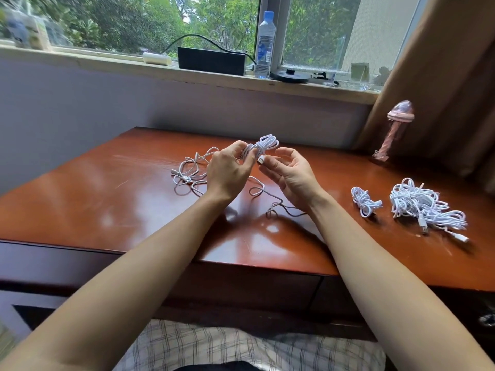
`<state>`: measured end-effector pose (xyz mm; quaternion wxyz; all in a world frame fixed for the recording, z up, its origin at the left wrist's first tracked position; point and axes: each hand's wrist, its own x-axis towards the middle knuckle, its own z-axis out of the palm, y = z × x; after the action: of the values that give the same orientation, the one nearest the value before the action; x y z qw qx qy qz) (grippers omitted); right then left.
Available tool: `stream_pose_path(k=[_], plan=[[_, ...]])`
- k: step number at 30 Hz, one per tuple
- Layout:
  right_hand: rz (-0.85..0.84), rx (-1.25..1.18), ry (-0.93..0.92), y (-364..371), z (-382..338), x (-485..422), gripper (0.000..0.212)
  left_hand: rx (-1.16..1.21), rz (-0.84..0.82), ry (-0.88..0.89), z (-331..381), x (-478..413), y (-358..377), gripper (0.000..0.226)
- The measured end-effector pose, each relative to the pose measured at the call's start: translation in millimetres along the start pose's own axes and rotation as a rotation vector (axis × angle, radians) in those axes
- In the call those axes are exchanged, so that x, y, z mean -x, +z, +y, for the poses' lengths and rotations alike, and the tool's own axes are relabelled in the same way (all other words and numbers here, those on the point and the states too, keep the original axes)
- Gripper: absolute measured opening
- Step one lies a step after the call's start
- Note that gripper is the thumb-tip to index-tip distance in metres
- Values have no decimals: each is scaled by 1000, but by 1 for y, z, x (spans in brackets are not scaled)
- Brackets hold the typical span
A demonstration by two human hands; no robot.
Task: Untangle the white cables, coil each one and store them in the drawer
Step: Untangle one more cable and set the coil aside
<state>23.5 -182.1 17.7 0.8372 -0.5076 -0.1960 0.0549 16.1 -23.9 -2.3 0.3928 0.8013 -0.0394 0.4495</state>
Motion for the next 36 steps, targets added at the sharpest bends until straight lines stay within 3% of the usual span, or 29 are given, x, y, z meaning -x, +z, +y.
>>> stream_pose_path(k=[8, 15, 28, 36], plan=[[65, -15, -14, 2, 1, -2, 21, 159, -103, -49, -6, -2, 11, 34], [121, -18, -46, 0, 2, -4, 19, 337, -261, -55, -6, 2, 12, 13], [176, 136, -53, -5, 3, -4, 34, 45, -281, 1, -5, 4, 9, 19], [142, 425, -240, -9, 8, -6, 29, 194, -278, -83, 3, 5, 4, 16]])
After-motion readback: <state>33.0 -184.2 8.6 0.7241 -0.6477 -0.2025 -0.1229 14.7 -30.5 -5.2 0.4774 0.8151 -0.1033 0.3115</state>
